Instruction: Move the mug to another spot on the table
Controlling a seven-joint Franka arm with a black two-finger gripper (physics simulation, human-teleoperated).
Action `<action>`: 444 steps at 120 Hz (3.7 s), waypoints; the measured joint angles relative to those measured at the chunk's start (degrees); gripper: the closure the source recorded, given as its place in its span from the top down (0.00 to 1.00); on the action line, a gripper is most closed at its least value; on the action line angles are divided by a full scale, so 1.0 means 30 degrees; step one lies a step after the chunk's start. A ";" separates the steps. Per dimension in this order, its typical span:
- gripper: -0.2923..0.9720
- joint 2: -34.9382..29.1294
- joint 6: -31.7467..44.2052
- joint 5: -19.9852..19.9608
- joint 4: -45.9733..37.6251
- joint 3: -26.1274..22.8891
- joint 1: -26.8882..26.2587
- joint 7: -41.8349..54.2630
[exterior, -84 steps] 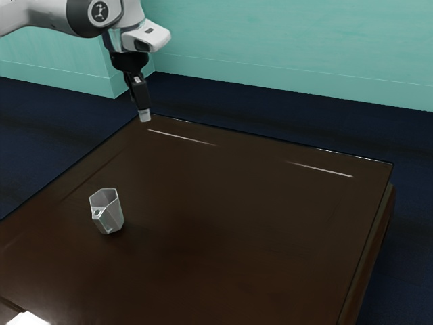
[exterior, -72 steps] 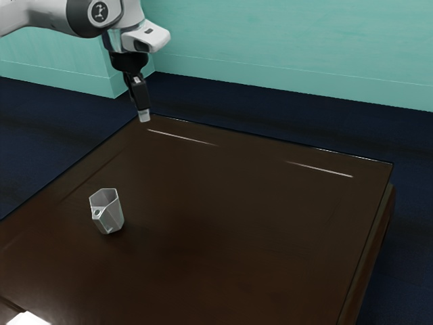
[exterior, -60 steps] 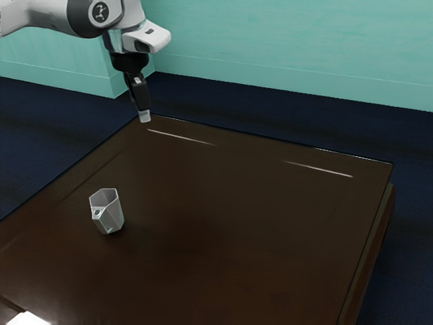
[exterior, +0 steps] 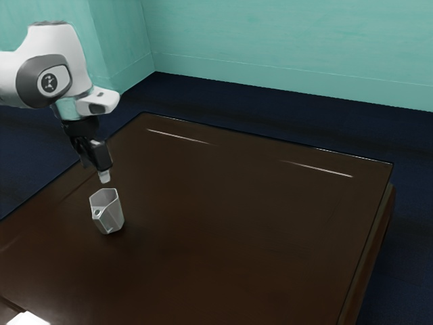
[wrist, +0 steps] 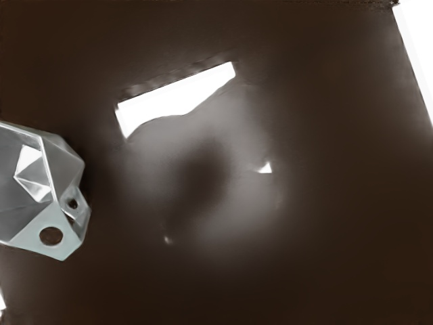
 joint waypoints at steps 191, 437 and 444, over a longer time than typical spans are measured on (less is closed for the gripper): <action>0.38 0.6080 1.5641 0.2851 -0.5152 0.2394 0.0516 -1.3072; 0.67 0.9674 2.0757 0.4037 -0.3166 -0.0357 -0.2688 -1.3528; 0.68 0.8014 2.0354 0.4035 -0.3812 -0.0475 -0.2706 -1.3538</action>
